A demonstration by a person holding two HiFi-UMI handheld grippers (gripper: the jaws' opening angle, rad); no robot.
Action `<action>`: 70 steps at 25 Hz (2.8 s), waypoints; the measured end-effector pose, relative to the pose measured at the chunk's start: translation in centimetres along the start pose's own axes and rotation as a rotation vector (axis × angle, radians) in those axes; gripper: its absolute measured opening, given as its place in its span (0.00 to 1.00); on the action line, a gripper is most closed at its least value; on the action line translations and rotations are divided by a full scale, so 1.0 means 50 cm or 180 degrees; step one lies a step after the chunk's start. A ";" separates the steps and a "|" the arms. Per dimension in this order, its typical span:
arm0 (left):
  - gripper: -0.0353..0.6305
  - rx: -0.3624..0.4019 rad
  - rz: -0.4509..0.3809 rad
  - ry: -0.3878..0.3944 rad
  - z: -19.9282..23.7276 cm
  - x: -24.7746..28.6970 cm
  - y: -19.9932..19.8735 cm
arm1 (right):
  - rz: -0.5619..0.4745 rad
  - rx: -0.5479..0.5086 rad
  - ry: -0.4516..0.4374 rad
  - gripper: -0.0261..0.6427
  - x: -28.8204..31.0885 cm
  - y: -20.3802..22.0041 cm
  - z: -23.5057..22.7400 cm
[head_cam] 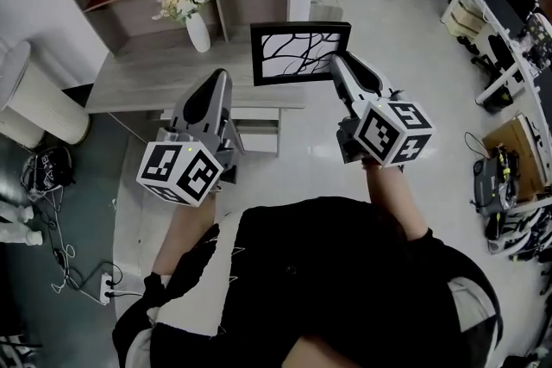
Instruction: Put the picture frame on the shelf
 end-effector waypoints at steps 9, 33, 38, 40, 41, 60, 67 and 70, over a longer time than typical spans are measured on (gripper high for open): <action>0.07 -0.0163 0.0084 -0.0105 0.009 0.046 0.077 | 0.0184 0.0100 -0.0121 0.16 0.050 0.045 -0.070; 0.07 -0.0410 0.0474 0.0282 0.345 0.324 0.135 | 0.0552 0.0286 0.0381 0.16 0.403 0.129 -0.147; 0.07 -0.0434 0.0559 0.0390 0.462 0.389 0.126 | 0.0567 0.0323 0.0547 0.16 0.516 0.141 -0.142; 0.07 -0.0420 0.0578 0.0447 0.499 0.412 0.120 | 0.0562 0.0319 0.0611 0.16 0.550 0.145 -0.143; 0.07 -0.0410 0.0584 0.0480 0.514 0.423 0.117 | 0.0548 0.0323 0.0645 0.16 0.566 0.146 -0.144; 0.07 -0.0193 0.0347 0.0509 0.698 0.461 0.025 | 0.0419 0.0037 0.0927 0.16 0.786 0.069 -0.158; 0.07 -0.0143 0.0278 0.0338 0.692 0.423 0.016 | 0.0678 0.0023 0.1026 0.16 0.835 0.091 -0.197; 0.07 -0.0206 0.0252 0.0206 0.696 0.422 0.012 | 0.0777 0.0101 0.1004 0.16 0.857 0.100 -0.206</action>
Point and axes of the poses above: the fingertips, and each gripper's own axes: x forward along the fingers, z to its left, y out of its underside, the point moved 9 cm from there along -x, backward along the fingers, and after that the axes turned 1 degree about x, right-handed, at the moved point
